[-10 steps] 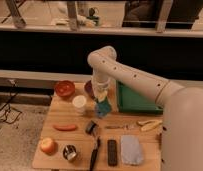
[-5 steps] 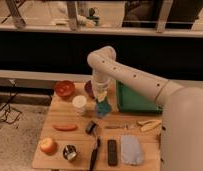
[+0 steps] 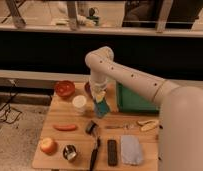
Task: Place sponge in plastic cup
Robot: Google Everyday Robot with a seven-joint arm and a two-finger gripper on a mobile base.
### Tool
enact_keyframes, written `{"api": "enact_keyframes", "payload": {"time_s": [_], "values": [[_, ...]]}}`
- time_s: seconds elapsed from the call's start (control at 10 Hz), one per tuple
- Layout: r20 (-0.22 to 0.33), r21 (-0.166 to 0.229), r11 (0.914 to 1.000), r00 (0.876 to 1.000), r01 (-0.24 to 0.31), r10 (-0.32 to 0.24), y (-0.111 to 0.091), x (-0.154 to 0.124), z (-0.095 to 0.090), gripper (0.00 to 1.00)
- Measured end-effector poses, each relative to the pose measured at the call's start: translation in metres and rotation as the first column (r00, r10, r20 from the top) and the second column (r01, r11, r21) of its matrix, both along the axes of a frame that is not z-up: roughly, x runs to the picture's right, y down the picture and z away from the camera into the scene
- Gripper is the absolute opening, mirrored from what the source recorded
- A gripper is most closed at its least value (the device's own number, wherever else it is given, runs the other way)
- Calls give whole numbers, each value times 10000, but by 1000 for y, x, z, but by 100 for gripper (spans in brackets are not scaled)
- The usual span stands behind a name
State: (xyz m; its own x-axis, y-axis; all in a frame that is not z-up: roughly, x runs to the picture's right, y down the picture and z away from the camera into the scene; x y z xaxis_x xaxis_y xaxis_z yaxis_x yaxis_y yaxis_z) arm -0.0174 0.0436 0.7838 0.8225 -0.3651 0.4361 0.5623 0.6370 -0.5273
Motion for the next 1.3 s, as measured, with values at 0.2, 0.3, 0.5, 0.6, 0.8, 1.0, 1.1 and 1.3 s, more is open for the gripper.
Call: {"api": "enact_keyframes", "payload": {"time_s": [0.2, 0.3, 0.5, 0.6, 0.8, 1.0, 1.1, 1.3], "values": [[10, -7, 10000, 10000, 21, -21, 0, -1, 0, 0], [7, -6, 10000, 10000, 17, -17, 0, -1, 0, 0], [6, -6, 10000, 10000, 16, -16, 0, -1, 0, 0], [6, -6, 10000, 10000, 16, -16, 0, -1, 0, 0], [5, -31, 10000, 10000, 17, -17, 1, -1, 1, 0], [5, -25, 10000, 10000, 14, -14, 1, -1, 1, 10], [4, -25, 10000, 10000, 13, -13, 1, -1, 1, 22], [4, -25, 10000, 10000, 13, -13, 1, -1, 1, 41]]}}
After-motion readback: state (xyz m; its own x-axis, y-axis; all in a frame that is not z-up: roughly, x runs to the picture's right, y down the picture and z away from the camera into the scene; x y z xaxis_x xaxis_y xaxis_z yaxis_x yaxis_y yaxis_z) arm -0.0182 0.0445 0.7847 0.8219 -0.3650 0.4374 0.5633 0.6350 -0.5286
